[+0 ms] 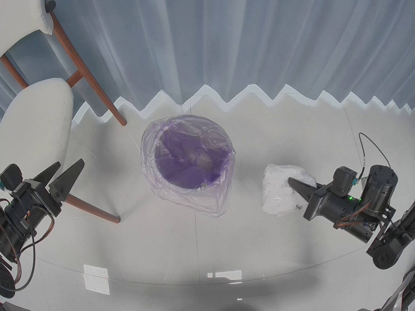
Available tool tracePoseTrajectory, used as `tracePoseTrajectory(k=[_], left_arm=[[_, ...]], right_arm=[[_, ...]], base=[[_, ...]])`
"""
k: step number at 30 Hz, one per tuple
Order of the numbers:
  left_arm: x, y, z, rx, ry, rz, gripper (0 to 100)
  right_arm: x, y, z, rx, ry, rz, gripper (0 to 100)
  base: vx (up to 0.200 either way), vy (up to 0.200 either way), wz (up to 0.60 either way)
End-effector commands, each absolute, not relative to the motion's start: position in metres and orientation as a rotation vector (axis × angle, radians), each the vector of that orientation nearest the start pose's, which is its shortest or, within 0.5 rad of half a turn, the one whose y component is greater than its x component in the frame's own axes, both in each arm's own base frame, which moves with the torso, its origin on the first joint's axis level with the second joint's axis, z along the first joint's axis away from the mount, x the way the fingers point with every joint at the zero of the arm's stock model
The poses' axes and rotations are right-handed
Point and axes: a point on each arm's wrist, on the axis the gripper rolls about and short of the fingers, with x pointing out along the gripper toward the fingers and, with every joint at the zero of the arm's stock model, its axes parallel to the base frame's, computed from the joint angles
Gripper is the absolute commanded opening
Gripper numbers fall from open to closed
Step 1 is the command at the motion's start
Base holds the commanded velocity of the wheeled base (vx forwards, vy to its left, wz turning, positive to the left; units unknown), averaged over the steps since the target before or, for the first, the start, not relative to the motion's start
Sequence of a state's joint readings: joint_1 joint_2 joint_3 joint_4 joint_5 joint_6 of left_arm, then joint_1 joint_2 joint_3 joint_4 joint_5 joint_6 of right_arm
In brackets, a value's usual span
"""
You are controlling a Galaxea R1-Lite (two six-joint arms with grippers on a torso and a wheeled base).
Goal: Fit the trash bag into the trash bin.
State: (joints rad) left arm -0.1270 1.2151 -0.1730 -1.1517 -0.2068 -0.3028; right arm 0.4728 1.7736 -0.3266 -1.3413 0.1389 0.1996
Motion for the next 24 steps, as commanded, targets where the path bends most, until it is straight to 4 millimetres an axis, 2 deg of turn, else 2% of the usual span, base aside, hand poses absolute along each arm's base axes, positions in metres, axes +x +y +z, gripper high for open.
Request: tracePoseTrajectory(k=[1, 2, 3, 5, 8, 11, 12, 20, 24], left_arm=[[0.149, -0.017, 0.179, -0.295, -0.061, -0.305, 100], [0.149, -0.017, 0.179, -0.296, -0.060, -0.302, 100], [0.149, -0.017, 0.179, -0.296, -0.060, -0.302, 100], [0.149, -0.015, 0.178, -0.302, -0.056, -0.288, 100], [0.148, -0.013, 0.176, -0.303, -0.051, -0.271, 100], [0.148, -0.012, 0.175, -0.303, -0.049, -0.265, 100], [0.148, -0.011, 0.176, -0.302, -0.051, -0.260, 100], [0.150, -0.011, 0.174, -0.300, -0.038, -0.264, 100], [0.151, -0.012, 0.173, -0.299, -0.029, -0.263, 100]], right_arm=[[0.251, 0.166, 0.062, 0.090, 0.193, 0.734, 0], [0.259, 0.180, 0.056, 0.061, 0.168, 0.759, 0], [0.259, 0.180, 0.056, 0.061, 0.168, 0.759, 0], [0.275, 0.202, 0.058, 0.071, 0.107, 0.790, 0], [0.294, 0.220, 0.057, 0.082, 0.050, 0.798, 0], [0.304, 0.230, 0.062, 0.092, 0.004, 0.805, 0], [0.312, 0.243, 0.075, 0.104, -0.045, 0.820, 0], [0.350, 0.274, 0.096, 0.128, -0.140, 0.818, 0], [0.367, 0.286, 0.096, 0.128, -0.140, 0.818, 0]], base=[[0.000, 0.000, 0.00], [0.000, 0.000, 0.00], [0.000, 0.000, 0.00], [0.000, 0.000, 0.00], [0.000, 0.000, 0.00], [0.000, 0.000, 0.00], [0.000, 0.000, 0.00], [0.000, 0.000, 0.00], [0.000, 0.000, 0.00]])
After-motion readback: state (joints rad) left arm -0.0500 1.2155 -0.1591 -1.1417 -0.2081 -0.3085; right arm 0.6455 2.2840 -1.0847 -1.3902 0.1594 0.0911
